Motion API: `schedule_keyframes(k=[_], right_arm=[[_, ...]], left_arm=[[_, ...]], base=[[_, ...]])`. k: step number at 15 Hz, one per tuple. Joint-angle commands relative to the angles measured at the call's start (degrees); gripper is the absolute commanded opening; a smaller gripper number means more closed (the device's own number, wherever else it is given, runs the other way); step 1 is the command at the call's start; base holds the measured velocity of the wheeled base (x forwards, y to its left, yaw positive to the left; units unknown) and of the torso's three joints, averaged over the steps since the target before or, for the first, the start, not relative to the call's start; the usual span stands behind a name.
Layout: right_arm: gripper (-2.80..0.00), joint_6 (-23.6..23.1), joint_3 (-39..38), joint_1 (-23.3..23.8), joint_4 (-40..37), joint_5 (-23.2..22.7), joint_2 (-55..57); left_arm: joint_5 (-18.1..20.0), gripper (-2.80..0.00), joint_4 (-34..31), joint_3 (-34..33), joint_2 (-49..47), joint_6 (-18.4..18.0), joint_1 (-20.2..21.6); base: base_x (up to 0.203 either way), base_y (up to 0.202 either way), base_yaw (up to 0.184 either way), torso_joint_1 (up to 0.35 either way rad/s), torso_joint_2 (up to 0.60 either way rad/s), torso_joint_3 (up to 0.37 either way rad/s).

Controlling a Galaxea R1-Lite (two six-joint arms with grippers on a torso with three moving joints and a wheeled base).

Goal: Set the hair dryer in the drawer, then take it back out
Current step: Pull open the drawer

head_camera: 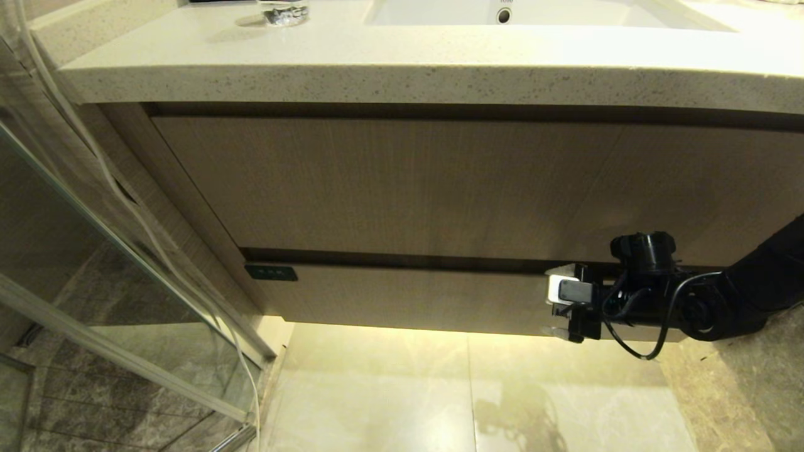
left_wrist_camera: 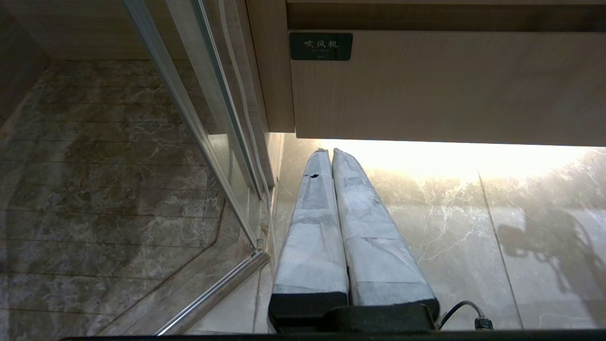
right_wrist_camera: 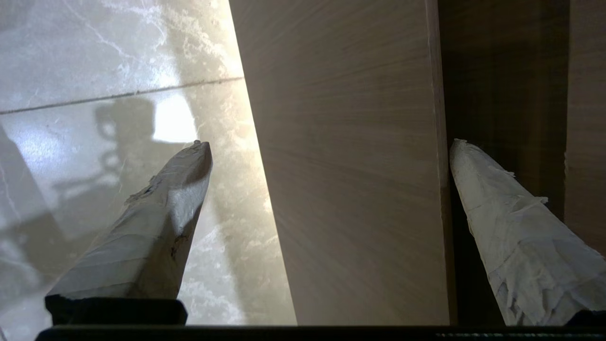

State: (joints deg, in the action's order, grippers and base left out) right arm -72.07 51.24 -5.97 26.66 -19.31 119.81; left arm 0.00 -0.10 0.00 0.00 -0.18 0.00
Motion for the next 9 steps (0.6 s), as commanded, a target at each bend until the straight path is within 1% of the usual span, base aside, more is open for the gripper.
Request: schedule_keyframes(k=[1,5,7,9], right_arm=[[0.0,-0.51,-1.41,-0.11,-0.15,-0.13,-1.9],[0.0,-0.53,-3.38,-0.09,-0.72,0.21,-3.79],[0.0,-0.46,-5.56,-0.09,-2.22,1.54,-5.38],[0.0,-0.15,-5.94,-0.09,-2.67,1.64,-6.5]], left_arm=[[0.0,-2.8,0.01,0.0,0.0,0.01,0.0],[0.0,-2.8,0.01,0.0,0.0,0.01,0.0],[0.0,-2.8,0.01,0.0,0.0,0.01,0.0],[0.0,-2.8,0.01,0.0,0.0,0.01,0.0]], base=[[0.0,0.0,0.0,0.0,0.0,0.0],[0.0,0.0,0.0,0.0,0.0,0.0],[0.0,0.0,0.0,0.0,0.0,0.0],[0.0,0.0,0.0,0.0,0.0,0.0]])
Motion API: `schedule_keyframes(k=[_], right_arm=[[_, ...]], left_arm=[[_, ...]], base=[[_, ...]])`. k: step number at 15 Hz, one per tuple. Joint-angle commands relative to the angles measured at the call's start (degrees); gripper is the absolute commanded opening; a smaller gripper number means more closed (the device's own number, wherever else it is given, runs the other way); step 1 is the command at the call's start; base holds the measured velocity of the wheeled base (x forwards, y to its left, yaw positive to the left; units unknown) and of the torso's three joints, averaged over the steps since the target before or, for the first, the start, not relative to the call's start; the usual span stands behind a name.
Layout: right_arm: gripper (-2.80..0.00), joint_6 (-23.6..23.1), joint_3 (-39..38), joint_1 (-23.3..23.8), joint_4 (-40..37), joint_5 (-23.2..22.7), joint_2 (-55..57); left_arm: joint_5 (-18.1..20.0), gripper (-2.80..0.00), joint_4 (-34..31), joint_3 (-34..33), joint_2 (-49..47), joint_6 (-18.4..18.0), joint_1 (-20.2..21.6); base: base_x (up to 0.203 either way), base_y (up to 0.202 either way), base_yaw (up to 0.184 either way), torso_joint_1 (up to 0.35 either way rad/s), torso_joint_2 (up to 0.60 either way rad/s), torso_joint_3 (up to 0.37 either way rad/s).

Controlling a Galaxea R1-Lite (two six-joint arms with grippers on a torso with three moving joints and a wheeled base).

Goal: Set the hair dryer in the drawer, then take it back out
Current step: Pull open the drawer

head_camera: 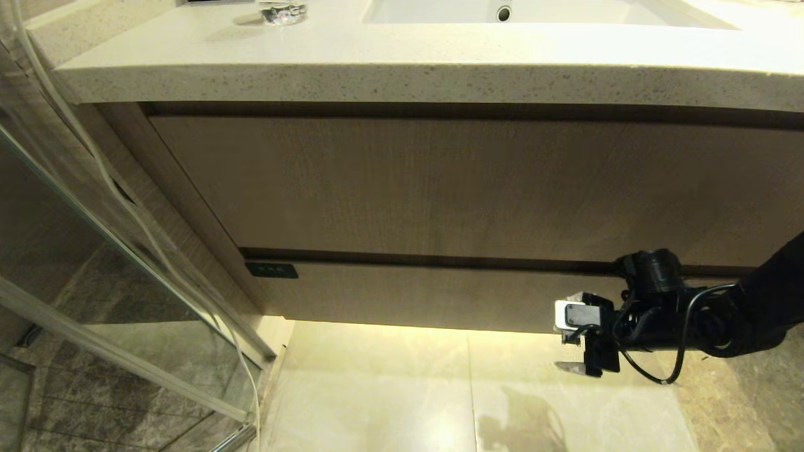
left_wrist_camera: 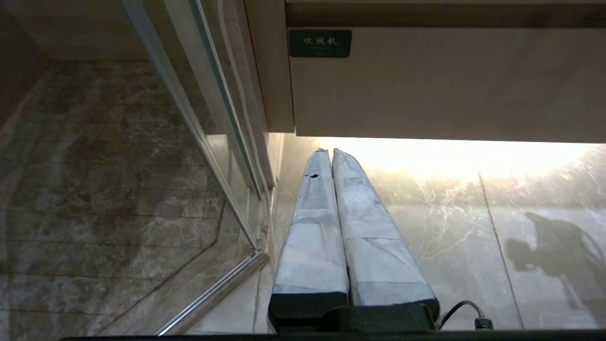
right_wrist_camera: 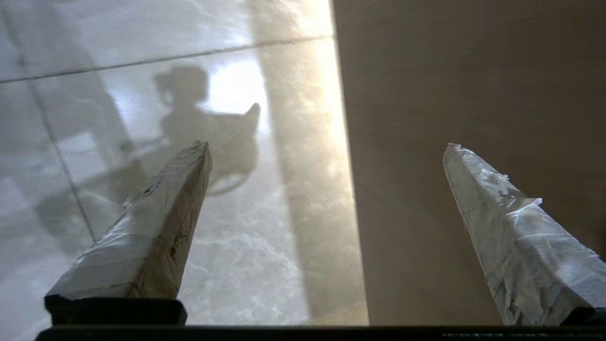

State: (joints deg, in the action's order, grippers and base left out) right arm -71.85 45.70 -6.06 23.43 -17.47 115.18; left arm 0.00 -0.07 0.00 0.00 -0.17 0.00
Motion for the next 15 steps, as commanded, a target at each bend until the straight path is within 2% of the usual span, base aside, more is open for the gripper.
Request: schedule_keyframes(k=[1,7,11,15], right_arm=[[0.0,-0.45,-0.13,-0.01,0.48,-0.19,-2.55],[0.0,-0.22,-0.35,-0.1,2.46,-0.63,-5.13],[0.0,-0.02,0.3,-0.67,7.24,-0.63,-2.81],[0.0,2.05,2.87,-1.91,11.03,-0.55,0.85]], left_arm=[[0.0,-2.8,-0.01,0.0,0.0,0.0,0.0],[0.0,-2.8,-0.01,0.0,0.0,0.0,0.0],[0.0,-2.8,-0.01,0.0,0.0,0.0,0.0],[0.0,-2.8,-0.01,0.0,0.0,0.0,0.0]], base=[[0.0,0.0,0.0,0.0,0.0,0.0],[0.0,0.0,0.0,0.0,0.0,0.0],[0.0,0.0,0.0,0.0,0.0,0.0],[0.0,0.0,0.0,0.0,0.0,0.0]])
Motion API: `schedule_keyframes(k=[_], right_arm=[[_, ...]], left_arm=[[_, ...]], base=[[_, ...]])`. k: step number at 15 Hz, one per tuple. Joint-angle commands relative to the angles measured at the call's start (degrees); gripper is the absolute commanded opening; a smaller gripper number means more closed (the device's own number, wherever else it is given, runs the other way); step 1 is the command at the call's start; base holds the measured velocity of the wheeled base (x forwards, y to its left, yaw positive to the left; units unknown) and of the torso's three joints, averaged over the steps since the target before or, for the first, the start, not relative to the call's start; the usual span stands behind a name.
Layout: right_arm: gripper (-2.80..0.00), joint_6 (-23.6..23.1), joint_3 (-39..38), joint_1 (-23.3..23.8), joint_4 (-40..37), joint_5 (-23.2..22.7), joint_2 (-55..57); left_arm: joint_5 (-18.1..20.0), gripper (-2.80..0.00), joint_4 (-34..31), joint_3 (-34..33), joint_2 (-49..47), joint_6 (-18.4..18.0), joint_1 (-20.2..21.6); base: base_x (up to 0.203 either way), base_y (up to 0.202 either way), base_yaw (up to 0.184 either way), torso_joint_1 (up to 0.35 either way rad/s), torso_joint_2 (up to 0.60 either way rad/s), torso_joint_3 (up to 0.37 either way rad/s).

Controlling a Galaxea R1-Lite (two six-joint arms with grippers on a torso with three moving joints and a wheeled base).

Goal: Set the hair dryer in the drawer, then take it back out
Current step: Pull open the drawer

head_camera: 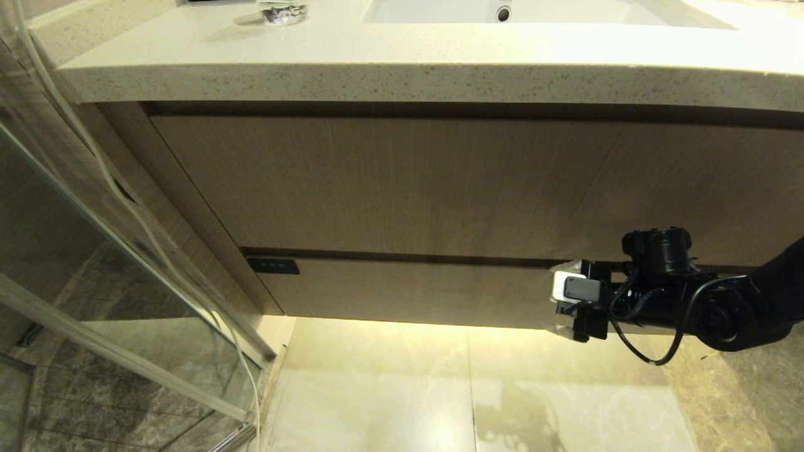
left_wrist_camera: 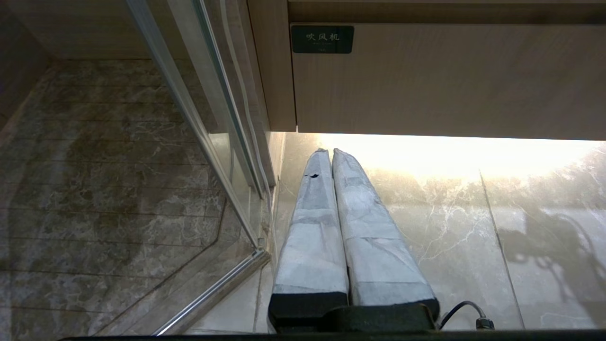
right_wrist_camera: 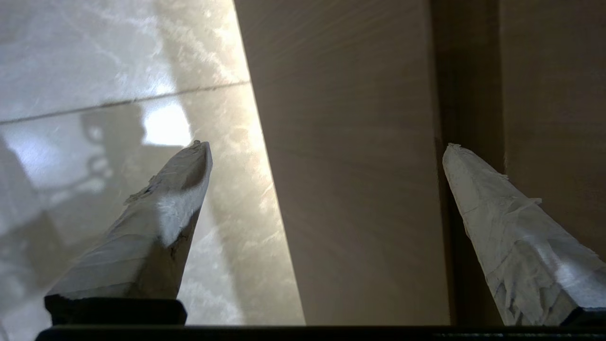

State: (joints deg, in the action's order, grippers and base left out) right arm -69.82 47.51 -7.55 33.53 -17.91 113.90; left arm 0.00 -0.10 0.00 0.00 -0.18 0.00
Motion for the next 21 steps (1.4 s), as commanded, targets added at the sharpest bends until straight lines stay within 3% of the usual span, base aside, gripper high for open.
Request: schedule_keyframes(k=[1,9,15,21], right_arm=[[0.0,0.26,1.82,-0.59,1.7,-0.11,3.05],[0.0,0.74,7.38,-0.53,2.78,-0.2,9.49],[0.0,0.79,5.73,-0.36,3.1,0.04,10.69],[0.0,1.99,4.3,0.08,-4.76,0.5,8.68]], left_arm=[[0.0,-2.8,0.01,0.0,0.0,0.01,0.0],[0.0,-2.8,0.01,0.0,0.0,0.01,0.0],[0.0,-2.8,0.01,0.0,0.0,0.01,0.0],[0.0,-2.8,0.01,0.0,0.0,0.01,0.0]], base=[[0.0,0.0,0.0,0.0,0.0,0.0],[0.0,0.0,0.0,0.0,0.0,0.0],[0.0,0.0,0.0,0.0,0.0,0.0],[0.0,0.0,0.0,0.0,0.0,0.0]])
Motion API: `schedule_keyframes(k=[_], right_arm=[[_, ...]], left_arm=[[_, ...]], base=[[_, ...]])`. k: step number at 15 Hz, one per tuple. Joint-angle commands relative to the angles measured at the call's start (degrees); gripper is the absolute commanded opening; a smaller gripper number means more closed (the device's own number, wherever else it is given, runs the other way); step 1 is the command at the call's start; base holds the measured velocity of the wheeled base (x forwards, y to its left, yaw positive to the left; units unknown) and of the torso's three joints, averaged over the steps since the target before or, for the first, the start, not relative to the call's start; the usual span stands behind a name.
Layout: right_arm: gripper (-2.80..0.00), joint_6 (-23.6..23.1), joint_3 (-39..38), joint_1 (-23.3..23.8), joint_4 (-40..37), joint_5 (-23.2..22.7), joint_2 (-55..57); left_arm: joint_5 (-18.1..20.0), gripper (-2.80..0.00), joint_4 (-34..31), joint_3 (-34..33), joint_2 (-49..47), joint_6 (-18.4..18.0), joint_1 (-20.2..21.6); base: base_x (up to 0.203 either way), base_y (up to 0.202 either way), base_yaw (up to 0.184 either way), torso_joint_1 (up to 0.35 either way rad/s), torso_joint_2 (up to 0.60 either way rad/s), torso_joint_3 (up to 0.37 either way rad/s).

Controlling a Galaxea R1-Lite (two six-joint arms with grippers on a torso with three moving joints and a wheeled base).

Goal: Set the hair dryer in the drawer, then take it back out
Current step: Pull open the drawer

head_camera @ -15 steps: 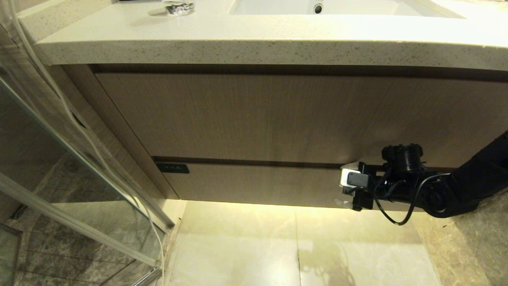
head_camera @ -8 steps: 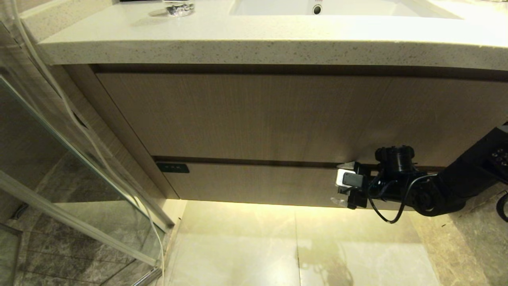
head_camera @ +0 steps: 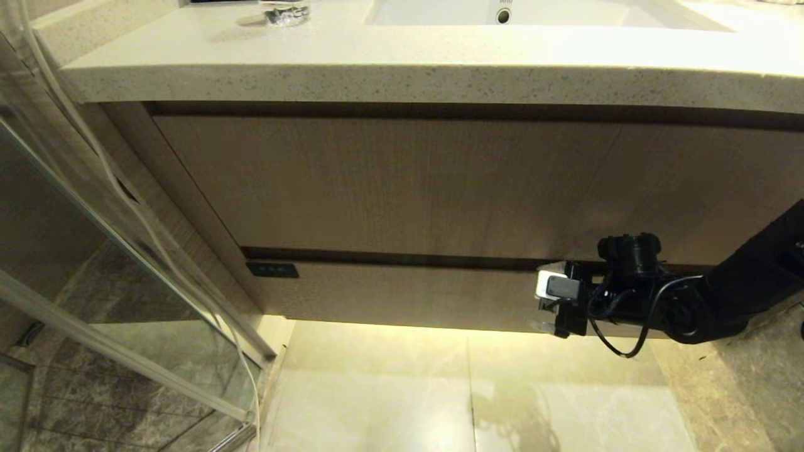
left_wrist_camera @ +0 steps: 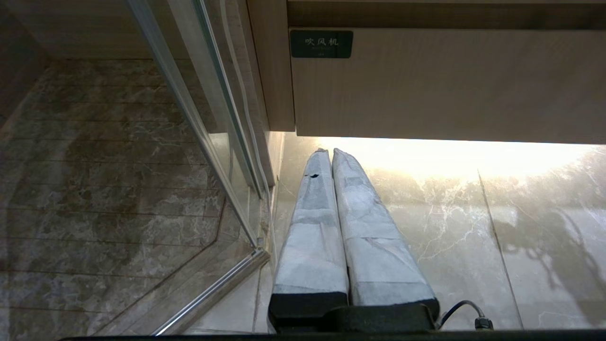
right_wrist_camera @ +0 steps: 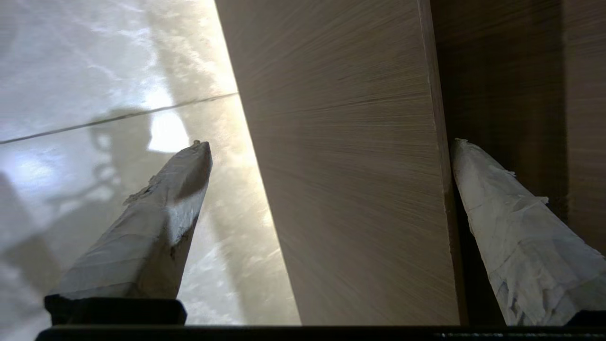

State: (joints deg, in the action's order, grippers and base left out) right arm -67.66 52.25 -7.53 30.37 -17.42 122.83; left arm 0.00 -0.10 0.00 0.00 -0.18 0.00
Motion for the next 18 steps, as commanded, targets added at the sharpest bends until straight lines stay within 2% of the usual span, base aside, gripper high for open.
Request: schedule_keyframes(k=[1,7,10,13,18], right_arm=[[0.0,-0.04,-1.05,0.06,-4.38,0.16,-0.84],[0.0,0.07,-4.88,0.06,-6.82,0.19,-3.66],[0.0,0.9,-3.38,-0.01,-8.71,0.92,-5.97],[0.0,0.87,-3.41,0.32,-17.98,2.84,-16.94],[0.0,0.66,-10.54,0.78,-35.88,6.22,-44.62]], left_arm=[[0.0,-2.8,0.01,0.0,0.0,0.01,0.0],[0.0,-2.8,0.01,0.0,0.0,0.01,0.0],[0.0,-2.8,0.01,0.0,0.0,0.01,0.0],[0.0,-2.8,0.01,0.0,0.0,0.01,0.0],[0.0,-2.8,0.01,0.0,0.0,0.01,0.0]], base=[[0.0,0.0,0.0,0.0,0.0,0.0],[0.0,0.0,0.0,0.0,0.0,0.0],[0.0,0.0,0.0,0.0,0.0,0.0],[0.0,0.0,0.0,0.0,0.0,0.0],[0.0,0.0,0.0,0.0,0.0,0.0]])
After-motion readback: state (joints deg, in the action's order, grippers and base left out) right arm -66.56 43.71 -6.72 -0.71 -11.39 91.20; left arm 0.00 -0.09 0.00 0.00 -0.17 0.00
